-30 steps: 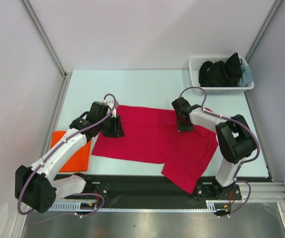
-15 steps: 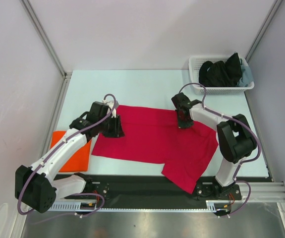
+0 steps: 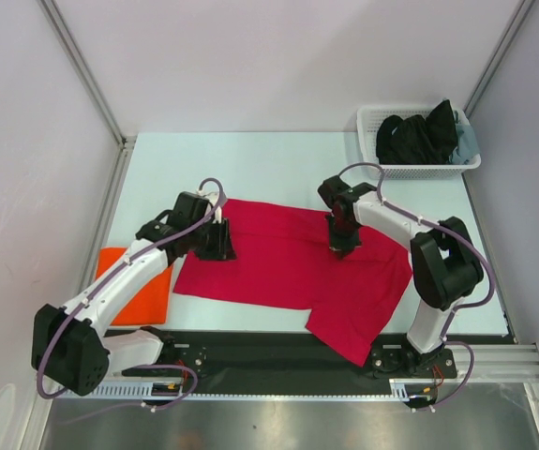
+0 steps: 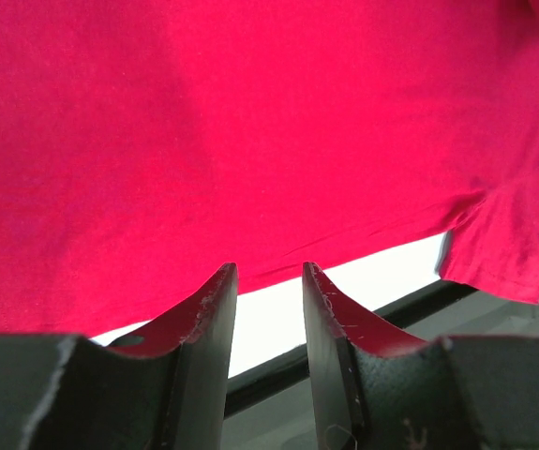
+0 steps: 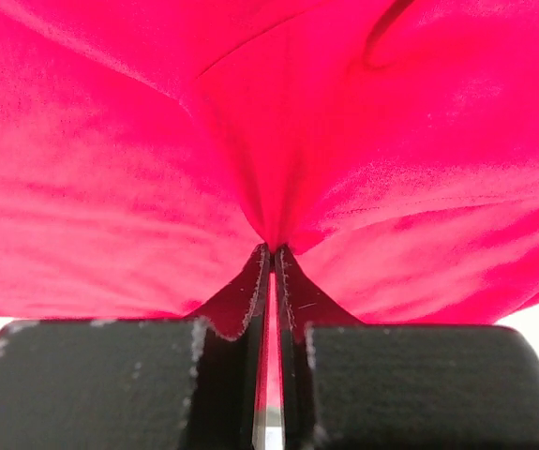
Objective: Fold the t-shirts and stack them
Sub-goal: Fold the tshirt
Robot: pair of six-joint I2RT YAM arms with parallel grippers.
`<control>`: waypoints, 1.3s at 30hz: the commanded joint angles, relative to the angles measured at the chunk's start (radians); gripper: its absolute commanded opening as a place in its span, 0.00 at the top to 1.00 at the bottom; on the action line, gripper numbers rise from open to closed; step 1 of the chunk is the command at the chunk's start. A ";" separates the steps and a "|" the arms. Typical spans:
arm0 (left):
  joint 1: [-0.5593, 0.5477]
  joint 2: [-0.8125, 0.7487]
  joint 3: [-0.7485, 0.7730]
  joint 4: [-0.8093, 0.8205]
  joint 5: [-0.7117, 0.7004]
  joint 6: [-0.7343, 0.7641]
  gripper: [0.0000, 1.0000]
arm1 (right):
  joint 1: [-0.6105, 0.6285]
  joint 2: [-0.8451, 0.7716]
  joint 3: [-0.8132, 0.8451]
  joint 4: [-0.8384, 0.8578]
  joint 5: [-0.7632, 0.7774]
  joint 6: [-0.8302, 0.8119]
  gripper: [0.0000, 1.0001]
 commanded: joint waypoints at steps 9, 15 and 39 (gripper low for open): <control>0.058 0.110 0.096 0.055 0.019 0.029 0.59 | -0.045 -0.284 -0.153 0.208 -0.196 0.242 0.40; 0.133 0.269 0.216 0.089 0.095 0.016 0.60 | -0.420 -0.271 -0.147 0.372 -0.249 0.047 0.44; -0.400 0.747 0.325 0.643 0.396 -0.432 0.66 | -0.701 -0.252 -0.322 0.241 -0.452 -0.200 0.53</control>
